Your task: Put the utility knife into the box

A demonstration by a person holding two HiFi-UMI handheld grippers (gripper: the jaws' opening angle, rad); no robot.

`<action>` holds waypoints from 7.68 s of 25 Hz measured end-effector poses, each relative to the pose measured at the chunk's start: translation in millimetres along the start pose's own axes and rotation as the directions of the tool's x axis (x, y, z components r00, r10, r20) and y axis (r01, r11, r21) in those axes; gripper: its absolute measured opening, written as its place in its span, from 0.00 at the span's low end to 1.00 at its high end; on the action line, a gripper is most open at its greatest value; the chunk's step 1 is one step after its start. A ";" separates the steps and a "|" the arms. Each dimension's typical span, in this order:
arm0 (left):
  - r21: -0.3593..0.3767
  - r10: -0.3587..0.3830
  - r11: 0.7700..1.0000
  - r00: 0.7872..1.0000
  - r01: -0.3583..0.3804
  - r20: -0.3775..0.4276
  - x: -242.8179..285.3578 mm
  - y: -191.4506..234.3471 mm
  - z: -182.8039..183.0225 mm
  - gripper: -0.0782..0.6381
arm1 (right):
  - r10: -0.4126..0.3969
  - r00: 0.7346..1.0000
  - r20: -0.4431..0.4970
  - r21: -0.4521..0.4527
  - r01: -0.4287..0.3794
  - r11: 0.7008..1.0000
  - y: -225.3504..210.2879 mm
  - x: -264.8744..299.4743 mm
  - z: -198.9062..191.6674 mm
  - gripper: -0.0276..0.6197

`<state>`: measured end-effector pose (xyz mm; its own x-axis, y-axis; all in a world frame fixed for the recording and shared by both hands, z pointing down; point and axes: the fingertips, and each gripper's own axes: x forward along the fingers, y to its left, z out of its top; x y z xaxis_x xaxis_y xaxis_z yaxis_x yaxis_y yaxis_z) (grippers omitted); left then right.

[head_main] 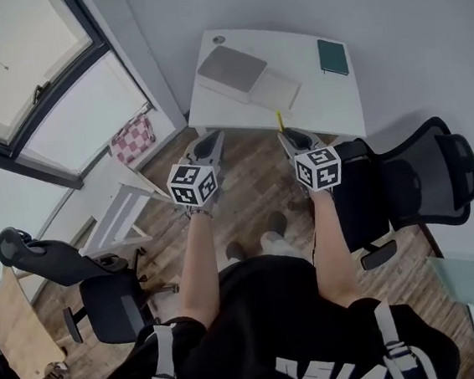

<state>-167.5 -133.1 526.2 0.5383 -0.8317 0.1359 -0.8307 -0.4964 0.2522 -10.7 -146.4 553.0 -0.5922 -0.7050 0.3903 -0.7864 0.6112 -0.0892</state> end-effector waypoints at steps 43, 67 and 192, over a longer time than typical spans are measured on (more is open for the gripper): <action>0.090 0.069 0.994 0.997 -0.066 -0.037 205.9 -16.4 28.7 0.14 | 0.095 0.995 0.022 0.062 -0.096 0.993 -199.6 79.5 31.0 0.17; 0.069 -0.132 0.988 0.990 0.135 -0.047 305.5 135.4 95.7 0.14 | -0.080 0.997 0.011 0.061 0.080 0.995 -223.9 221.9 117.0 0.17; -0.168 -0.098 0.985 0.932 0.040 -0.350 413.4 199.8 -63.3 0.14 | 0.147 0.819 -0.555 0.312 0.041 0.949 -262.8 331.5 -124.3 0.17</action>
<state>-101.9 -560.3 693.4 0.6327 -0.6393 0.4371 -0.7724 -0.4806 0.4152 21.5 -496.0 819.8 -0.5030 -0.2883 0.8148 -0.8257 0.4390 -0.3544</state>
